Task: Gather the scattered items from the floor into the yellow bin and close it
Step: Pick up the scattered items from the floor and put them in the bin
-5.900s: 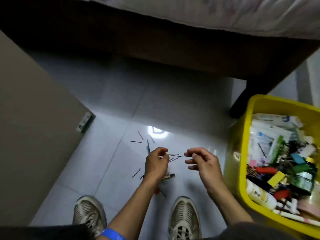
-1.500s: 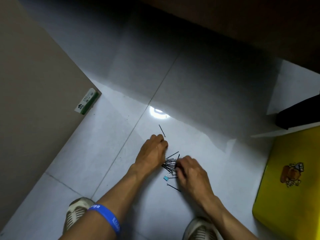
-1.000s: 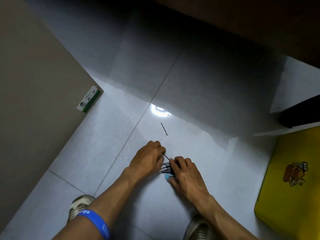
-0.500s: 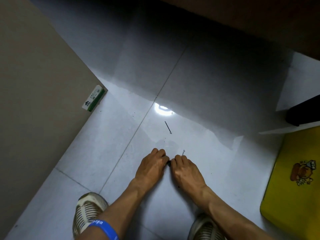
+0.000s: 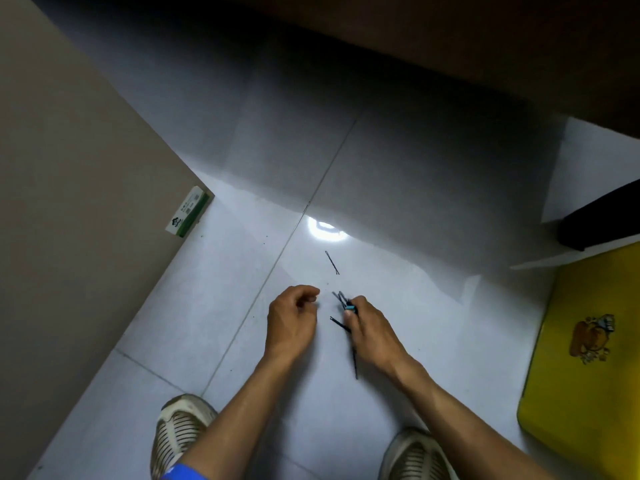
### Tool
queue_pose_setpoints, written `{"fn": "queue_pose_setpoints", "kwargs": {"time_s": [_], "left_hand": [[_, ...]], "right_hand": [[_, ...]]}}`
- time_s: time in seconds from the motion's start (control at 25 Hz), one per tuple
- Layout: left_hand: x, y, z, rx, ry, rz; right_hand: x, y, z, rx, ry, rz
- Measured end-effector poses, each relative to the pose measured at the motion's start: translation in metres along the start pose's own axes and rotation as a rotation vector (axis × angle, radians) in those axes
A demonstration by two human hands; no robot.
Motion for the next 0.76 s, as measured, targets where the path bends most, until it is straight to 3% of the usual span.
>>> {"fn": "queue_pose_setpoints", "kwargs": {"time_s": [0.16, 0.24, 0.36, 0.44, 0.6, 0.76], "left_hand": [[-0.003, -0.014, -0.046, 0.023, -0.165, -0.018], [-0.021, -0.025, -0.088, 0.002, -0.252, 0.069], [-0.074, -0.058, -0.169, -0.045, -0.361, 0.274], [-0.114, -0.088, -0.225, -0.103, -0.413, 0.406], [-0.162, -0.136, -0.287, -0.201, -0.444, 0.55], [-0.171, -0.151, -0.288, -0.192, -0.413, 0.508]], "right_hand": [[0.049, -0.04, 0.008, -0.022, 0.653, -0.03], [0.086, -0.078, 0.009, 0.026, 0.921, -0.079], [0.163, -0.141, -0.017, 0.053, 1.155, -0.279], [0.214, -0.189, -0.054, 0.015, 1.158, -0.491], [0.276, -0.255, -0.125, -0.231, 0.834, -0.86], [0.29, -0.278, -0.148, -0.328, 0.642, -0.944]]}}
Point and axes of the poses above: each hand's wrist, its own y-axis towards the middle knuckle, its own x-axis out of the back of the hand, z = x × y, the point moved 4 cm from there along y, towards the middle knuckle, and after that the axes turned 11 degrees about -x, right-handed, at the moved point
